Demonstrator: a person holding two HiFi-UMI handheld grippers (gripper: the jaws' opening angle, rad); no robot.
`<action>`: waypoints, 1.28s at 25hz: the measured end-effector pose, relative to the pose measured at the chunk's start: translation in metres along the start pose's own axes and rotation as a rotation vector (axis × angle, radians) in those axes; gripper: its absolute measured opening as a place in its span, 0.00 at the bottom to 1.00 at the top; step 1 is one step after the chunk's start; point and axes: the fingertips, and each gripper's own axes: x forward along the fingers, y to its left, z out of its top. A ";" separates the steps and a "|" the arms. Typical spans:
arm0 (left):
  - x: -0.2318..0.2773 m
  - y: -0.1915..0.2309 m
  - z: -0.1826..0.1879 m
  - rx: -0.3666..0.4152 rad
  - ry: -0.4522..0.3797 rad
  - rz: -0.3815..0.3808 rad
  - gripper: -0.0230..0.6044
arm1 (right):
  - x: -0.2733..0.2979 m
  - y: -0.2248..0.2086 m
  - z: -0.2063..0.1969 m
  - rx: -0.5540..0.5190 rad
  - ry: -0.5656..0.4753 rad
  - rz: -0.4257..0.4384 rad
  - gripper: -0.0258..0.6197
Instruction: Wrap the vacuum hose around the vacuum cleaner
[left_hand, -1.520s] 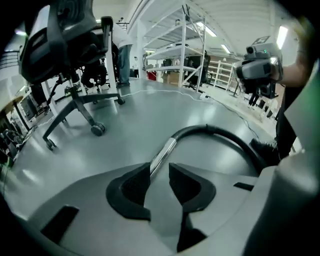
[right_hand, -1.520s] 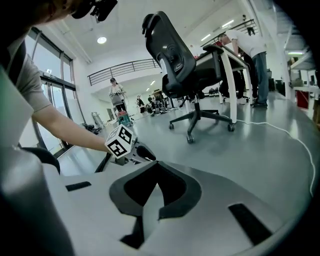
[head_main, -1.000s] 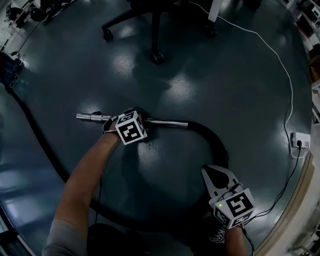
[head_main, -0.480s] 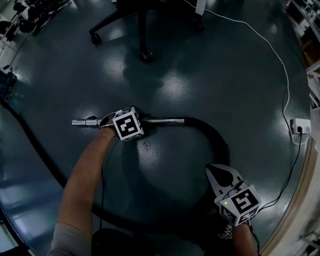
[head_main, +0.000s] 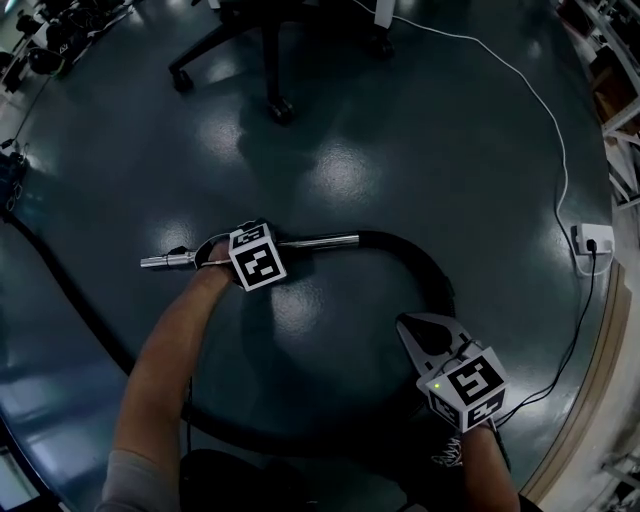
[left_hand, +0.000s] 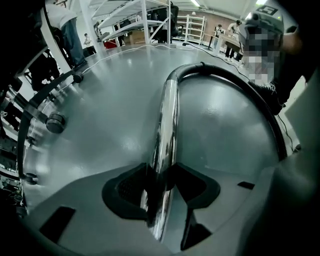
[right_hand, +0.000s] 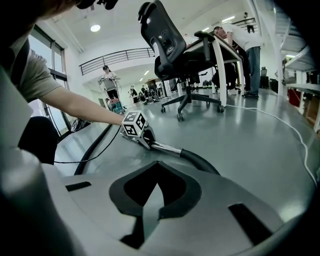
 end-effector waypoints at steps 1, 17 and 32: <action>-0.001 -0.003 -0.001 -0.002 0.010 -0.002 0.34 | 0.000 -0.002 0.001 0.004 -0.005 0.000 0.04; -0.125 -0.064 -0.013 -0.135 0.066 0.099 0.33 | -0.055 -0.004 0.050 -0.061 0.065 0.135 0.04; -0.350 -0.137 -0.008 -0.366 0.024 0.133 0.33 | -0.184 0.129 0.173 0.097 0.059 0.254 0.04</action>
